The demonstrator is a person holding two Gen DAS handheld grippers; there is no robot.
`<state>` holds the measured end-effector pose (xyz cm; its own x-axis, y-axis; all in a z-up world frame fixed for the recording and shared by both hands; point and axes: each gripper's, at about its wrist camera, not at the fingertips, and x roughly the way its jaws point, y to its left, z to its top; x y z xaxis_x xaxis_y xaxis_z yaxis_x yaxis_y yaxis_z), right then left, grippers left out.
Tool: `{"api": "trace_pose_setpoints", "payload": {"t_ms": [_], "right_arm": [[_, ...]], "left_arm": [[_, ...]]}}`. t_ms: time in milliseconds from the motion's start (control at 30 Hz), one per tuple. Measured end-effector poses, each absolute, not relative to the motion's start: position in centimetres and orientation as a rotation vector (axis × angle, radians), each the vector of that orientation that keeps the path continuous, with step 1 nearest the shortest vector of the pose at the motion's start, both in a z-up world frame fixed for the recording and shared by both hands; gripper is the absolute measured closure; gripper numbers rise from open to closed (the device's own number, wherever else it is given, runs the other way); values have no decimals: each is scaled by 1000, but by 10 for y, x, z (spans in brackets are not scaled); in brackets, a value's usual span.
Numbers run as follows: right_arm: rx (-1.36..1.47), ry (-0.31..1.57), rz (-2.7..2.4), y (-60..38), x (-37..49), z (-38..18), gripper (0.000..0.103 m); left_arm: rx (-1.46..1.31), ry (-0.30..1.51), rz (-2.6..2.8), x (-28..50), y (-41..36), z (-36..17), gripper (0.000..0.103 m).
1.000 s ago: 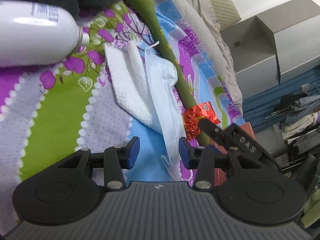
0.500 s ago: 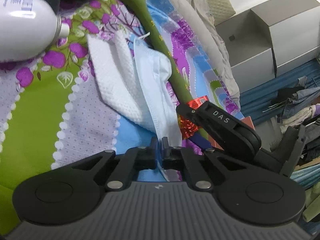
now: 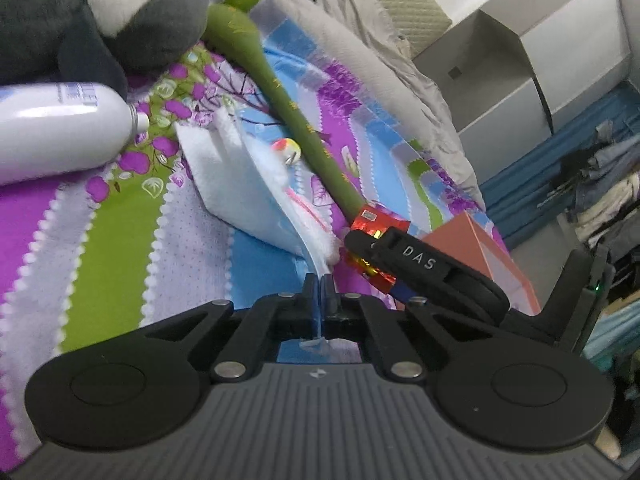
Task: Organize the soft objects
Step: 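Grasp the red foil tea packet with the right tool and lift it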
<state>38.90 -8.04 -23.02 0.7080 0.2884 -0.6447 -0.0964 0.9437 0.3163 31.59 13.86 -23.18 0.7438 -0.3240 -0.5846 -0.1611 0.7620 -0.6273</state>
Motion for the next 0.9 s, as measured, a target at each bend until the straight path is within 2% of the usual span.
{"api": "trace_pose_setpoints", "payload": {"t_ms": [533, 900], "right_arm": [[179, 797, 287, -100, 282, -182, 42], [137, 855, 390, -108, 212, -181, 42]], "left_arm": [[-613, 799, -95, 198, 124, -176, 102], [-614, 854, -1, 119, 155, -180, 102]]}}
